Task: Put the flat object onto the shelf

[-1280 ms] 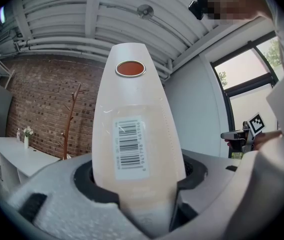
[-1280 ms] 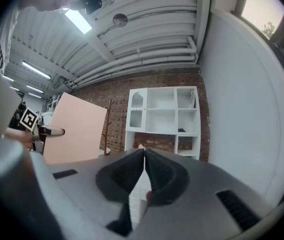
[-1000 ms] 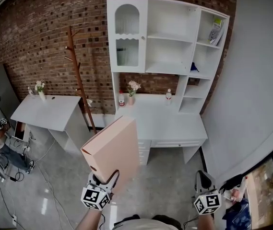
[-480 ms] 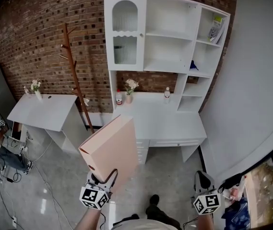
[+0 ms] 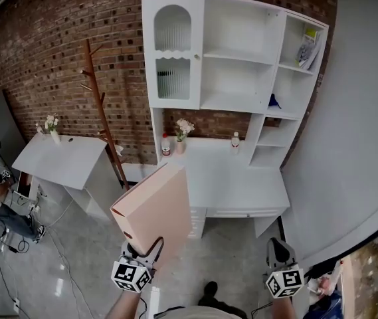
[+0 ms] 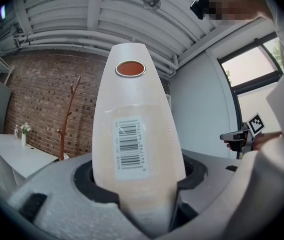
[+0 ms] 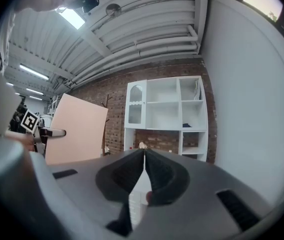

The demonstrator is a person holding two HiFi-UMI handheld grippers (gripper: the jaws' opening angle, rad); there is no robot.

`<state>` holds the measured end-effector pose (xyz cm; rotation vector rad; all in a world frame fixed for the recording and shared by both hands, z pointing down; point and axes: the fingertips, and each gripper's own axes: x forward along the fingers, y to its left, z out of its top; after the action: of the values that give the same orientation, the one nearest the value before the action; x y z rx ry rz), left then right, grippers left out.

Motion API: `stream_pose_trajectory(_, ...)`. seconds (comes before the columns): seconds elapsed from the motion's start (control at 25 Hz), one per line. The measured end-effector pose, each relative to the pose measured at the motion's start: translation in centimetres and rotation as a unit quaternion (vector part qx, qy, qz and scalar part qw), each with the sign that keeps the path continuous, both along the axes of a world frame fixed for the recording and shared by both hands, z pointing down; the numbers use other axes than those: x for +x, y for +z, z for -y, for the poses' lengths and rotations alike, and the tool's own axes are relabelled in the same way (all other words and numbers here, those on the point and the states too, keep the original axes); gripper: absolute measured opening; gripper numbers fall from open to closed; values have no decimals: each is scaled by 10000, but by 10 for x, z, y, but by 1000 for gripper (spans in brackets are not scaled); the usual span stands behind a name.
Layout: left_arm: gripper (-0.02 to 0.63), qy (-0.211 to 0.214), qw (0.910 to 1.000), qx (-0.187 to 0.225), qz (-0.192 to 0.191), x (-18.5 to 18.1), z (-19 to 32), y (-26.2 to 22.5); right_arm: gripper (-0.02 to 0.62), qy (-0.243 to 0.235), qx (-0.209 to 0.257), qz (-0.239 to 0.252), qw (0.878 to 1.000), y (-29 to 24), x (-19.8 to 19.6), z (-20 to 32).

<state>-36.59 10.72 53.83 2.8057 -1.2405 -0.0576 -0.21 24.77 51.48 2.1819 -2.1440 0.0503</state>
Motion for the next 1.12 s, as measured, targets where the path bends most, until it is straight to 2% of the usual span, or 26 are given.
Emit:
stream_pose_trajectory(0.44,302,-287,9996,-4,-16,64,56,-4,31,-334,-10,-7,9994,-6,71,78)
stream_pose_trajectory(0.8,302,-456,9989,-31,57,114,91,3,31,-621,-127,39,9980,10,121,130)
stream_pose_trajectory(1.12,302,-531,9985,-103,94,141,112,6,31,-775,-194,99,9968,16,145,161)
